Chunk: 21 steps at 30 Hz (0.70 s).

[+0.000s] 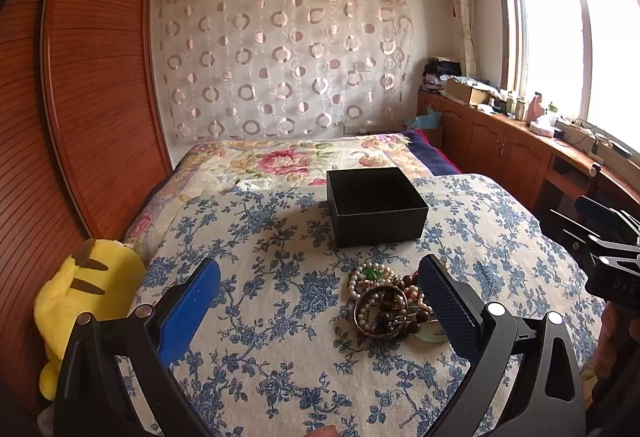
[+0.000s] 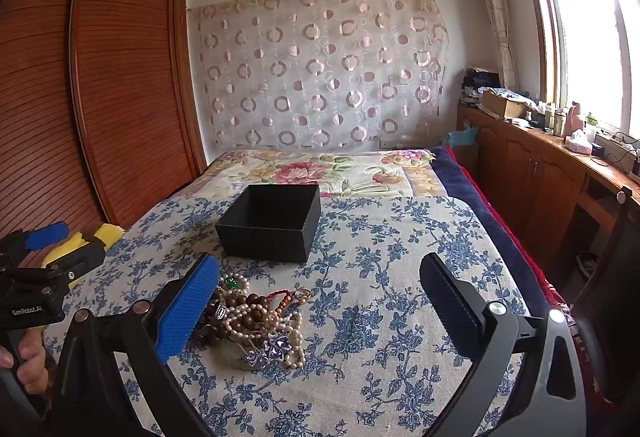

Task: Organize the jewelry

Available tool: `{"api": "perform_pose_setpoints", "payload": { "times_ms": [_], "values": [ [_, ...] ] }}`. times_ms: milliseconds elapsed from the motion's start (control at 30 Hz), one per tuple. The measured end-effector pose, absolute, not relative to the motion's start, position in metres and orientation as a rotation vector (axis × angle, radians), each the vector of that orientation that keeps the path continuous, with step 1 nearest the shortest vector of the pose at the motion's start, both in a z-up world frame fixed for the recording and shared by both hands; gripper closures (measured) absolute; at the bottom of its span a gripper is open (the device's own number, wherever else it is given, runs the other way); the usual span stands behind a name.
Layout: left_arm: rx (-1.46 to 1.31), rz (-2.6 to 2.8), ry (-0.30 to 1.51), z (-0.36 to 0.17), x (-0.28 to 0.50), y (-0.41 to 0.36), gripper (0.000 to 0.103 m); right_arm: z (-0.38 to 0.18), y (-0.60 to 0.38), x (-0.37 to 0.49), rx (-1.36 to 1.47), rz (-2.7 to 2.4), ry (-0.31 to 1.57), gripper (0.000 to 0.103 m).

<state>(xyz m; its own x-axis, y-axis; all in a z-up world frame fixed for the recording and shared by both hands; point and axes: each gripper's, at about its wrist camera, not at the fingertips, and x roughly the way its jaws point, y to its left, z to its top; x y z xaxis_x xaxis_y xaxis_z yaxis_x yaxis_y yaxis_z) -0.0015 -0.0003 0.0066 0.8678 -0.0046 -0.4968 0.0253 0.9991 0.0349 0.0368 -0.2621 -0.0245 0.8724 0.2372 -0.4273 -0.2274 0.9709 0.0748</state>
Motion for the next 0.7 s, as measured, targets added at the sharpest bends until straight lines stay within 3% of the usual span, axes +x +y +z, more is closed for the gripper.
{"api": "perform_pose_setpoints", "payload": {
  "times_ms": [700],
  "values": [
    [0.034,-0.017,0.507,0.0126,-0.0039,-0.0015,0.007,-0.0211,-0.2598,0.0369,0.023,0.245,0.446,0.001]
  ]
}}
